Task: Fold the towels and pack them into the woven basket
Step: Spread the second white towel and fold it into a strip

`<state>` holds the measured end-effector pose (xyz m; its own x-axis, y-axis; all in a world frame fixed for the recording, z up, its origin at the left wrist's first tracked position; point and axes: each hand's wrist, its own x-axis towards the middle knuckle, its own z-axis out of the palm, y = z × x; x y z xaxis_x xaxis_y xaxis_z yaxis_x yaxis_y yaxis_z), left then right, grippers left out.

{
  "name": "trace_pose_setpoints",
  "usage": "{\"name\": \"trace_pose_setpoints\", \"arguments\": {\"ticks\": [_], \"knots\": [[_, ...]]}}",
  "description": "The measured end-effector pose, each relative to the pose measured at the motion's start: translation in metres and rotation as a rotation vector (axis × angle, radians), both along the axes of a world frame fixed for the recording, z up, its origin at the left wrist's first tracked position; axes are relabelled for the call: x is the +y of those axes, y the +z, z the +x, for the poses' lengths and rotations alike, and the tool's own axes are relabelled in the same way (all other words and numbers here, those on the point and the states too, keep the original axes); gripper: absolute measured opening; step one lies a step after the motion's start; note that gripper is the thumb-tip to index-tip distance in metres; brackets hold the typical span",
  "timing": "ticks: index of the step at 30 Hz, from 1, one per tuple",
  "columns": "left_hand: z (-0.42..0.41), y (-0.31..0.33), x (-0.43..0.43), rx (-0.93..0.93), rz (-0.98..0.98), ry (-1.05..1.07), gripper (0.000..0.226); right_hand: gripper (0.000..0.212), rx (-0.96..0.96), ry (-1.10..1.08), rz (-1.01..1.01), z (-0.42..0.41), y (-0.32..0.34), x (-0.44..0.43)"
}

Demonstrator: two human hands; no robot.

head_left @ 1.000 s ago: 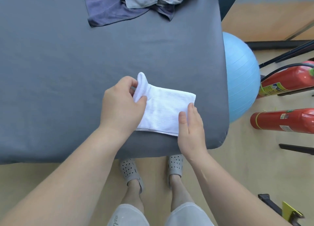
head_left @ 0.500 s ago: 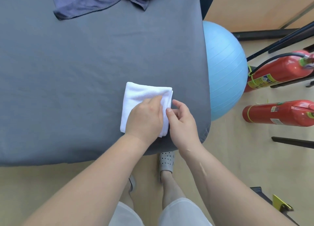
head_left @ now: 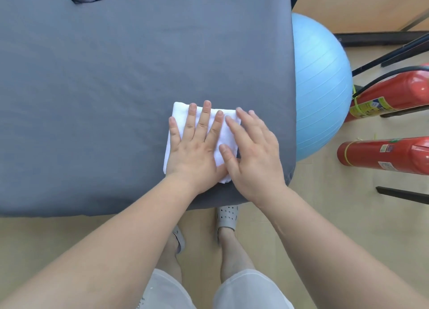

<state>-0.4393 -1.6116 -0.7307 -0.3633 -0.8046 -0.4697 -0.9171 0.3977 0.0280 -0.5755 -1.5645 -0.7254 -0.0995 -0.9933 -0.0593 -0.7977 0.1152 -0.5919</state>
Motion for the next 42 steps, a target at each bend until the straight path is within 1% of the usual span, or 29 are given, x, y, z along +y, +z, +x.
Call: {"name": "trace_pose_setpoints", "arguments": {"ticks": [3, 5, 6, 9, 11, 13, 15, 18, 20, 22, 23, 25, 26, 27, 28, 30, 31, 32, 33, 34, 37, 38, 39, 40, 42], "knots": [[-0.005, -0.004, 0.000, -0.032, -0.012, 0.004, 0.091, 0.061, 0.166, 0.182, 0.098, -0.008, -0.007, -0.004], [-0.005, -0.004, -0.001, -0.002, -0.017, 0.021, 0.087, 0.063, 0.197, 0.234, 0.144, -0.013, -0.006, -0.010], [-0.004, -0.004, -0.001, 0.014, -0.017, 0.023, 0.086, 0.064, 0.177, 0.245, 0.161, -0.015, -0.005, -0.015], [0.007, 0.000, -0.001, 0.051, -0.030, -0.007, 0.090, 0.062, 0.054, 0.252, 0.219, -0.021, -0.002, -0.029], [0.021, 0.004, 0.002, 0.114, -0.089, -0.005, 0.089, 0.054, 0.008, 0.251, 0.218, -0.025, 0.000, -0.036], [0.036, 0.008, 0.006, 0.190, -0.144, 0.046, 0.086, 0.043, 0.015, 0.240, 0.159, -0.028, 0.000, -0.035], [0.052, 0.013, 0.009, 0.228, -0.160, 0.142, 0.088, 0.034, 0.044, 0.218, 0.135, -0.027, 0.002, -0.027], [0.074, 0.021, 0.009, 0.237, -0.105, 0.287, 0.099, 0.024, 0.107, 0.205, 0.176, -0.020, 0.014, -0.002], [0.085, 0.025, 0.007, 0.236, -0.069, 0.306, 0.103, 0.024, 0.132, 0.246, 0.281, -0.014, 0.023, 0.018], [0.093, 0.028, 0.002, 0.245, -0.023, 0.274, 0.105, 0.025, 0.117, 0.251, 0.353, -0.010, 0.028, 0.036], [0.096, 0.029, -0.001, 0.245, 0.008, 0.253, 0.105, 0.023, 0.095, 0.214, 0.328, -0.008, 0.030, 0.041], [0.097, 0.032, -0.007, 0.232, 0.043, 0.215, 0.107, 0.018, 0.086, 0.116, 0.182, -0.008, 0.031, 0.036], [0.096, 0.033, -0.011, 0.229, 0.045, 0.199, 0.107, 0.021, 0.104, 0.091, 0.114, -0.007, 0.031, 0.027], [0.094, 0.035, -0.016, 0.228, 0.047, 0.181, 0.108, 0.033, 0.123, 0.095, 0.084, -0.005, 0.032, 0.014], [0.091, 0.036, -0.022, 0.221, 0.056, 0.155, 0.107, 0.052, 0.144, 0.143, 0.111, -0.003, 0.032, -0.001], [0.082, 0.037, -0.034, 0.163, 0.088, 0.082, 0.103, 0.090, 0.225, 0.305, 0.297, 0.004, 0.034, -0.032], [0.078, 0.036, -0.039, 0.131, 0.096, 0.049, 0.099, 0.100, 0.291, 0.391, 0.378, 0.007, 0.034, -0.046], [0.074, 0.035, -0.043, 0.111, 0.097, 0.028, 0.091, 0.102, 0.368, 0.457, 0.421, 0.010, 0.034, -0.059], [0.070, 0.035, -0.047, 0.098, 0.093, 0.016, 0.080, 0.096, 0.433, 0.507, 0.438, 0.012, 0.033, -0.070], [0.066, 0.035, -0.051, 0.086, 0.093, 0.009, 0.069, 0.085, 0.472, 0.548, 0.448, 0.014, 0.033, -0.079], [0.055, 0.035, -0.060, 0.050, 0.096, -0.028, 0.041, 0.045, 0.521, 0.655, 0.492, 0.015, 0.035, -0.099], [0.053, 0.036, -0.064, 0.059, 0.068, -0.041, 0.034, 0.037, 0.534, 0.669, 0.478, 0.015, 0.036, -0.104], [0.051, 0.036, -0.068, 0.077, 0.023, -0.051, 0.030, 0.036, 0.544, 0.669, 0.425, 0.014, 0.036, -0.106], [0.051, 0.037, -0.072, 0.103, -0.034, -0.048, 0.029, 0.037, 0.545, 0.646, 0.317, 0.012, 0.034, -0.107], [0.054, 0.035, -0.079, 0.176, -0.159, -0.028, 0.027, 0.034, 0.484, 0.506, 0.020, 0.008, 0.027, -0.102]]}}
